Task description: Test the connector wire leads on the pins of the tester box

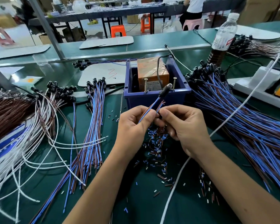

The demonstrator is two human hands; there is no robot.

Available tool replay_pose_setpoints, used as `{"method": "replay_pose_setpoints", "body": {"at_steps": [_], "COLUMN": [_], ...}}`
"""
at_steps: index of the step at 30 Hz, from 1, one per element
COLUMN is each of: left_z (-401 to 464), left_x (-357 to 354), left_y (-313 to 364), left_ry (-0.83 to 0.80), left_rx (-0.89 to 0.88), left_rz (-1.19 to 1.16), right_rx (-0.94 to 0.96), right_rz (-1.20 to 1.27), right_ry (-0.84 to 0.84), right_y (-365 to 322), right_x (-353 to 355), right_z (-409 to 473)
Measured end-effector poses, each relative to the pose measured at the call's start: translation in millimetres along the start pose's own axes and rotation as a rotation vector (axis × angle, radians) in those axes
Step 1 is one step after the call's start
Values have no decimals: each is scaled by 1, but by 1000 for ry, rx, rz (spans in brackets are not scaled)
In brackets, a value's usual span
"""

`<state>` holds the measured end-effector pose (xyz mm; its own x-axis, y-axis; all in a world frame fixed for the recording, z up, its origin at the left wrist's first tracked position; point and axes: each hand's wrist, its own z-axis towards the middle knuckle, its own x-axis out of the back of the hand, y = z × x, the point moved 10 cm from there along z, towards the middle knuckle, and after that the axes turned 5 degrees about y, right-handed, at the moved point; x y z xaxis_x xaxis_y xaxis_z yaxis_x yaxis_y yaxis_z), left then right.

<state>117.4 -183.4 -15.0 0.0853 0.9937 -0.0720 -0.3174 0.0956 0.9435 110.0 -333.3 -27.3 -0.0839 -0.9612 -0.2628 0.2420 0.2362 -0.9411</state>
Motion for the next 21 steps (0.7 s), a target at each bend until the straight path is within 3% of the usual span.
{"method": "replay_pose_setpoints", "body": {"at_steps": [21], "left_z": [0], "left_x": [-1], "left_y": [7], "left_ry": [31], "left_rx": [-54], "left_rz": [107], "right_rx": [39], "right_rz": [-15], "right_ry": [14], "right_y": [-5], "right_x": [-9], "right_z": [-1]}}
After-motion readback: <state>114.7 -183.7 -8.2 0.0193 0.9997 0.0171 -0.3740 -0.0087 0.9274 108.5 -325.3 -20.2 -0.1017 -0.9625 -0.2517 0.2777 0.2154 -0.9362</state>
